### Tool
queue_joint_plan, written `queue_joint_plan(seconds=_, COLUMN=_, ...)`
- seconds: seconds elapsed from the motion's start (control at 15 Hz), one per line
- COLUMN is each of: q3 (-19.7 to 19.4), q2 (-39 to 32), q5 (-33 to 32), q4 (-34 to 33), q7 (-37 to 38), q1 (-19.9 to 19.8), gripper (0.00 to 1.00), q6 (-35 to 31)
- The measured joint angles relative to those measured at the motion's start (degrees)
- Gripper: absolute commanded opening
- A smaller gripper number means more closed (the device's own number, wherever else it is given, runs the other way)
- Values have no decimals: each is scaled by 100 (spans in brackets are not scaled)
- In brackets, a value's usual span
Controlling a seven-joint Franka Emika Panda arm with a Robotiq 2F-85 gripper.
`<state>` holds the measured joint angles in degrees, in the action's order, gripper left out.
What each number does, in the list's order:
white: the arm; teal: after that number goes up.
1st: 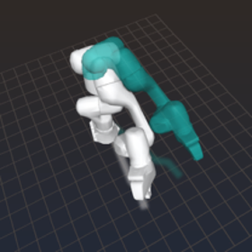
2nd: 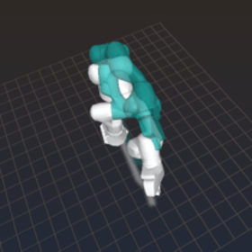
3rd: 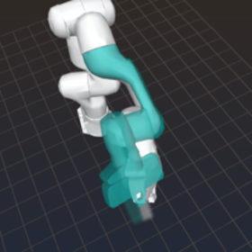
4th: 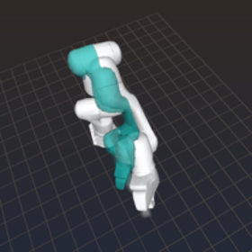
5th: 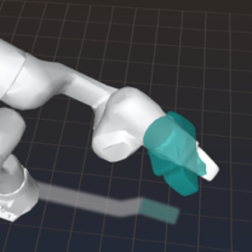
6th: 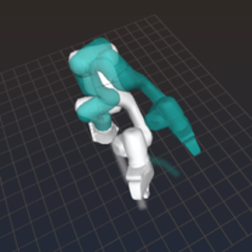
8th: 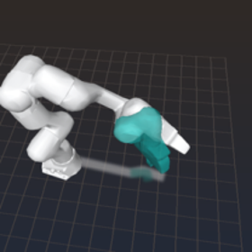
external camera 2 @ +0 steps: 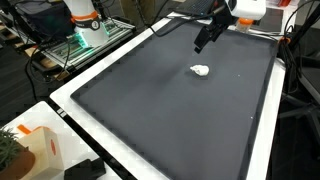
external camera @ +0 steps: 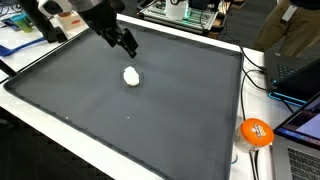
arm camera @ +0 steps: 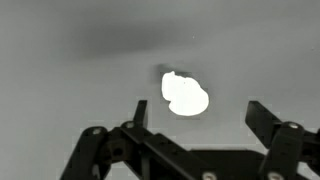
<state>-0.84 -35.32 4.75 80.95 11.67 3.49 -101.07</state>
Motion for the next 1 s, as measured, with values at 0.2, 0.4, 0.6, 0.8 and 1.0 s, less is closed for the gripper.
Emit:
queue_joint_plan(seconds=0.2, q3=0, q2=69, q5=-3, q4=567, q7=19, q1=18, gripper=100, q6=-1131)
queue_joint_plan(seconds=0.4, q3=-26, q2=242, q5=-46, q4=1386, q7=71, q1=19, gripper=100, q6=-2007)
queue_joint_plan(seconds=0.6, q3=-64, q2=603, q5=-110, q4=2269, q7=75, q1=20, gripper=100, q6=-3094)
queue_joint_plan(seconds=0.8, q3=-51, q2=1103, q5=-268, q4=3147, q7=-32, q1=40, gripper=100, q6=-3927)
queue_joint_plan(seconds=1.0, q3=-42, q2=1420, q5=-363, q4=3555, q7=-96, q1=68, gripper=100, q6=-3935)
